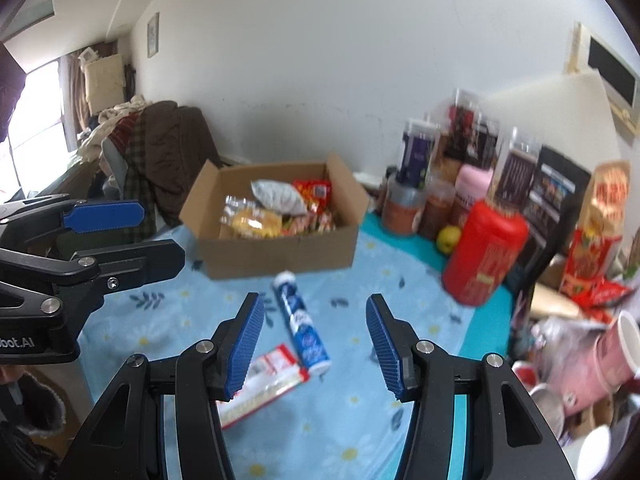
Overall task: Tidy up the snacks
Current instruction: 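Withdraw both open tools from the box toward the red strip and blue tube, then grasp the red-and-white snack strip with the left tool while the right tool grasps the blue tube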
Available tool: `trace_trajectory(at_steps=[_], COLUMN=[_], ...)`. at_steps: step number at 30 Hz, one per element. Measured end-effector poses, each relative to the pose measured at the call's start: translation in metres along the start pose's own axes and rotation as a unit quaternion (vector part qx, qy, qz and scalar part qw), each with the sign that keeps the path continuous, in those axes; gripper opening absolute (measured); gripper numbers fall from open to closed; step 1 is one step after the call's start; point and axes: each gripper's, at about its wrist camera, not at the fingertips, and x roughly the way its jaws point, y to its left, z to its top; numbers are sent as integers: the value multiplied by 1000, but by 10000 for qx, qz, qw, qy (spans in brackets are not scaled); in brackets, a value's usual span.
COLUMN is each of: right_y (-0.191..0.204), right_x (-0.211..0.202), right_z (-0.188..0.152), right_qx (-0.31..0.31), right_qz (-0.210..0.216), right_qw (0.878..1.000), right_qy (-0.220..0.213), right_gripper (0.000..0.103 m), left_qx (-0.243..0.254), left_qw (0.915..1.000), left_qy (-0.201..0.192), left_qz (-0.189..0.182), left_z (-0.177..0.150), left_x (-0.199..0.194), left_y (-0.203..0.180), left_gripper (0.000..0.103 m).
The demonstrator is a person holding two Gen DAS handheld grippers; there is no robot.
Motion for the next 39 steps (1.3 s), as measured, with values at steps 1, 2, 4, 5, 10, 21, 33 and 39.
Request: trace_trajectory(at_steps=[1, 2, 4, 5, 10, 21, 33, 39], right_y=[1, 2, 3, 3, 5, -7, -25, -30], right_x=[2, 4, 9, 11, 21, 38, 63, 84], right_z=[-6, -10, -20, -24, -46, -78, -88, -79], right_qx=[15, 26, 66, 89, 148, 298, 335, 288], right_qz=[-4, -5, 13, 22, 12, -50, -41, 78], right_qw=[10000, 10000, 9998, 9997, 9989, 9961, 9922, 9905], right_qy=[46, 92, 195, 241, 451, 832, 1196, 1345], right_gripper=[53, 53, 53, 53, 53, 53, 53, 53], left_qx=[1, -3, -16, -29, -105, -356, -586, -650], left_qw=[10000, 10000, 9999, 9998, 9994, 9936, 9836, 9818], left_qy=[27, 51, 124, 180, 330, 942, 1639, 1749], left_qz=[-8, -15, -17, -10, -99, -515, -463, -366], left_z=[-4, -8, -16, -21, -39, -79, -104, -107], left_x=[2, 3, 7, 9, 19, 60, 117, 133], left_y=[-1, -2, -2, -3, -3, -9, -5, 6], left_gripper=[63, 63, 63, 63, 63, 63, 63, 63])
